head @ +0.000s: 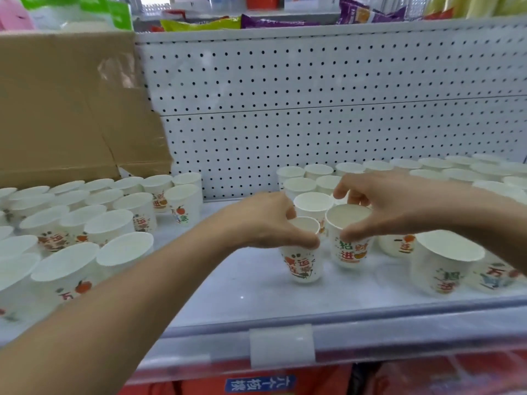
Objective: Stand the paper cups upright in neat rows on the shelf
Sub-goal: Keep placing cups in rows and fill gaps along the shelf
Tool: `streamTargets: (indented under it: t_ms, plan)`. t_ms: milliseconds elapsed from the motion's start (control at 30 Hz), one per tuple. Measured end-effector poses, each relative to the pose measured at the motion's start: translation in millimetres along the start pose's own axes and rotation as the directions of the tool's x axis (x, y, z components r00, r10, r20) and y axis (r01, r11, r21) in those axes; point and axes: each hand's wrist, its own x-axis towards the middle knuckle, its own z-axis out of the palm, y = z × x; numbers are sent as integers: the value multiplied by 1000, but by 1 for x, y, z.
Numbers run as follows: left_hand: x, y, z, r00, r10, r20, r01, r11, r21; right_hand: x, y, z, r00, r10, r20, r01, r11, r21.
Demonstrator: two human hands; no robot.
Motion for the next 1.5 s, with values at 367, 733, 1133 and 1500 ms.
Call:
streamTargets:
  t_ms: [367, 733, 1133, 1500]
  plan:
    - [23, 45, 22, 982, -23, -187, 80, 949, 305, 2, 37, 14, 998, 15, -66, -26, 986, -165]
    - [24, 57, 27, 965, -59, -255, 145, 931, 334, 1, 45, 12, 998, -40, -54, 31, 986, -164]
    - [-106, -41, 25, 779, 26, -627, 98, 982, 162, -2, -87, 40, 782, -469, -411, 570, 805, 167]
    - [-215, -172, 1, 748, -116, -654, 399, 865, 303, 57, -223, 110, 646, -609, -461, 607, 776, -174]
